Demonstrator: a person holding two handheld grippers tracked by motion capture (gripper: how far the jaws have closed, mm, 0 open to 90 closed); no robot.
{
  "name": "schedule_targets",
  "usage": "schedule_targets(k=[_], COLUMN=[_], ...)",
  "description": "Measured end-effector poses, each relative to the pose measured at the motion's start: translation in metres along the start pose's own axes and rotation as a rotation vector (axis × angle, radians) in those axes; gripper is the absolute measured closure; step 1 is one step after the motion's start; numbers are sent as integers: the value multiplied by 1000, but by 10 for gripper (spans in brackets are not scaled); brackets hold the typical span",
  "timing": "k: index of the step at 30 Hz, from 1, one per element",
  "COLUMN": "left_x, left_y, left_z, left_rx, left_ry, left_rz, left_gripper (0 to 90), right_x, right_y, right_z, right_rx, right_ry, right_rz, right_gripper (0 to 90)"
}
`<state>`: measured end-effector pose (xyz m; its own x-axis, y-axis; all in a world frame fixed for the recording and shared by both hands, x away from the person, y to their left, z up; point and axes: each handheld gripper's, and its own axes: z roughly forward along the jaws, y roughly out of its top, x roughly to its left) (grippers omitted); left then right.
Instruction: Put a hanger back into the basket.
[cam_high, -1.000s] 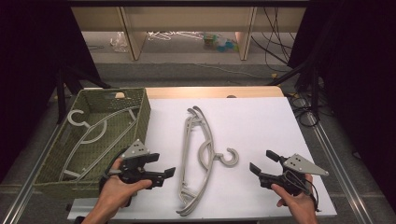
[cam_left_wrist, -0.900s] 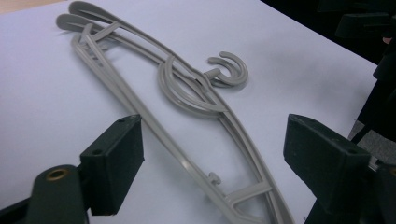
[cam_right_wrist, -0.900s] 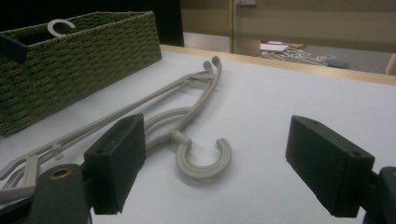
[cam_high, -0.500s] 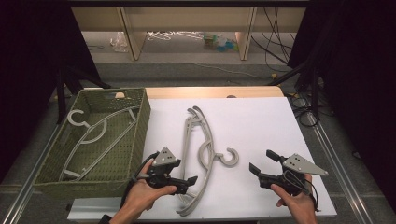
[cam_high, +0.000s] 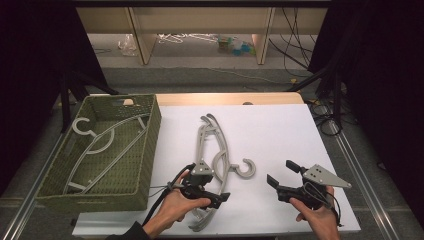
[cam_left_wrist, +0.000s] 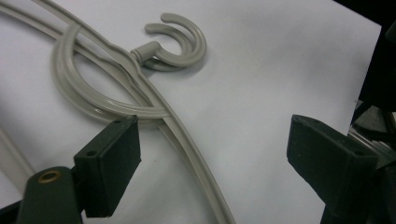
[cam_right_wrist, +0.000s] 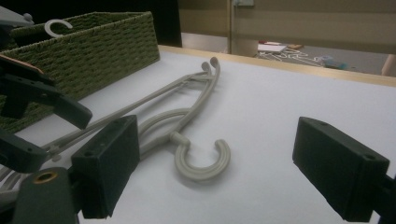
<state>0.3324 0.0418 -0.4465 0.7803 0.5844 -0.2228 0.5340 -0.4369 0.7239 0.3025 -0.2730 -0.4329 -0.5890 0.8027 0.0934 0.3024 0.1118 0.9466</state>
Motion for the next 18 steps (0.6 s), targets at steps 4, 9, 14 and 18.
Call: schedule_targets(k=[4,9,14,18], left_x=[-1,0,0,4], left_y=[2,7,10,8], left_z=[10,18,34,42], left_rx=[58,177,200,264], left_ry=[11,17,38,46], left_rz=[34,99,38,70], left_gripper=[184,200,272,381], right_x=[2,1,2,2], right_y=[0,1,1,1], right_z=[2,0,1,0], right_rx=[-15,2,2,-5], right_ry=[21,1,15,14], right_rz=[-1,-7,0,1], right_gripper=[158,158,163,163])
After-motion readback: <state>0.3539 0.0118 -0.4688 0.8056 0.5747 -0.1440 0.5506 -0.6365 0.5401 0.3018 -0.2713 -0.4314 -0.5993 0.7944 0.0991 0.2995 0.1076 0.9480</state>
